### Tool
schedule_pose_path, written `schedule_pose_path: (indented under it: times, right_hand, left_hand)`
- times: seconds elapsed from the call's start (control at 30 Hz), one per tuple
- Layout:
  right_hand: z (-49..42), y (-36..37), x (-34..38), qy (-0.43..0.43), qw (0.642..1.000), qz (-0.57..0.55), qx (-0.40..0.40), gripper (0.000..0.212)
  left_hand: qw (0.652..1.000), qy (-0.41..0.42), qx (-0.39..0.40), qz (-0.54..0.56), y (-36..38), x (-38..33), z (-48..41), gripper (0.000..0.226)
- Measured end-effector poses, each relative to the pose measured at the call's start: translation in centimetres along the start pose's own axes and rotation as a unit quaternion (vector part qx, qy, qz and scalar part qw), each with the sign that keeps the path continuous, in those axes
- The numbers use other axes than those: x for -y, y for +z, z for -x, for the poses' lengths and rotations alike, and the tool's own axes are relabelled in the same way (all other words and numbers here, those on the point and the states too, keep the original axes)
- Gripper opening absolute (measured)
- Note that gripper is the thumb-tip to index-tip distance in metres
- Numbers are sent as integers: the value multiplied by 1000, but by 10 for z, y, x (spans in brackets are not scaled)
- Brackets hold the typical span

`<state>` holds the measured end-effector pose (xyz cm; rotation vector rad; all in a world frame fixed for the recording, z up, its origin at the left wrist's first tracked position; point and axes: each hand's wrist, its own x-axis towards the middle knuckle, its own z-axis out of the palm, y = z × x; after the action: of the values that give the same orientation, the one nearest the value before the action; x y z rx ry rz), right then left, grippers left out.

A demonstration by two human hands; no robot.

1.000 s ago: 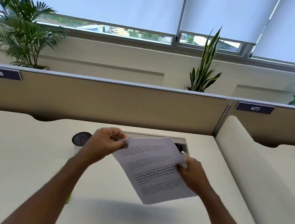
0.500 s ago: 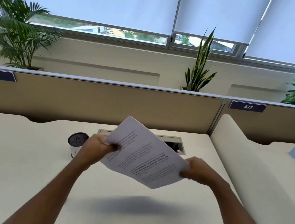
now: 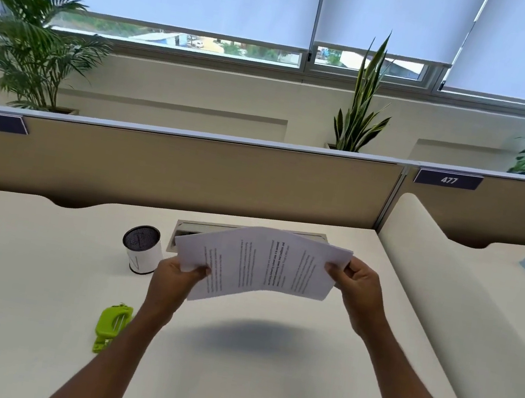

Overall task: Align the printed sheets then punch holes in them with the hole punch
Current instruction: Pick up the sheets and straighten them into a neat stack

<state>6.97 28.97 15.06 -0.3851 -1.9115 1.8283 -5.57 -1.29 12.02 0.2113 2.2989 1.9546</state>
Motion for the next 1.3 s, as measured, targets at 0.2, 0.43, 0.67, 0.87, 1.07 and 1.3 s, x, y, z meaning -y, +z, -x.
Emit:
schedule_pose_path:
  times: [0.2, 0.43, 0.67, 0.87, 1.07, 1.3]
  right_hand:
    - [30, 0, -55, 84, 996, 19, -6, 19]
    - [36, 1, -78, 127, 990, 42, -42, 16]
    - [35, 2, -74, 123, 988, 93, -2, 21]
    - [26, 3, -61, 99, 989, 112, -7, 20]
    - [7, -5, -21, 45, 985, 162, 38, 16]
    - [-14, -6, 28, -26, 977, 207, 49, 25]
  left_hand:
    - [997, -53, -33, -49, 14, 54, 21, 18]
    - [995, -40, -45, -74, 25, 64, 25, 18]
    - [995, -56, -30, -74, 18, 78, 26, 25]
    - [997, -43, -28, -57, 15, 56, 20, 21]
    - [995, 49, -19, -86, -10, -2, -5, 7]
    - [989, 57, 18, -132, -27, -30, -19, 9]
